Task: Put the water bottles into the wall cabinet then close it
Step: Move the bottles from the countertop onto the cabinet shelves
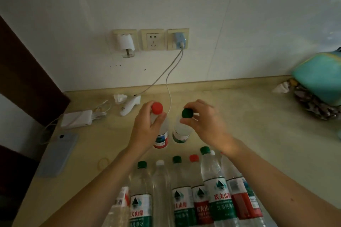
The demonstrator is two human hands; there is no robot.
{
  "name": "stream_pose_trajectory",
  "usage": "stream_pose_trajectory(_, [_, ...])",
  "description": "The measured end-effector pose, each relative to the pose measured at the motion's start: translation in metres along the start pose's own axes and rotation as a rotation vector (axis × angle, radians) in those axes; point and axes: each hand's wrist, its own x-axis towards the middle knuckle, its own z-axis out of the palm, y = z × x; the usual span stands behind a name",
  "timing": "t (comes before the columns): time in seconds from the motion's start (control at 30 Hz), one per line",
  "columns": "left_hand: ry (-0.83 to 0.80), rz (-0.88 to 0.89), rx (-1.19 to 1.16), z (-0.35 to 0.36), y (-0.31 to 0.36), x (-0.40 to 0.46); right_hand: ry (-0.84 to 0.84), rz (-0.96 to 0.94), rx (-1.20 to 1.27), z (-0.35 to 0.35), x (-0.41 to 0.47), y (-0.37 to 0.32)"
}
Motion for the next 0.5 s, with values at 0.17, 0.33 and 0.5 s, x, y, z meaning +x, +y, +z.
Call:
stream_pose_trajectory(0.17, [-0.065, 0.034, 0.021, -0.004, -0.027, -0.002, 0.045, 0.069, -0.005, 0.011, -0.002, 0.009])
stream_pose_trajectory(0.33, [-0.139, 0.021, 0.051, -0.006, -0.030, 0.003, 0.051, 0.162, 0.016, 0.018, 0.002, 0.015])
stream_pose_trajectory(0.5, [-0.188, -0.025, 0.014, -0.007, -0.039, -0.003, 0.088, 0.203, 0.124, 0.034, 0.001, 0.022])
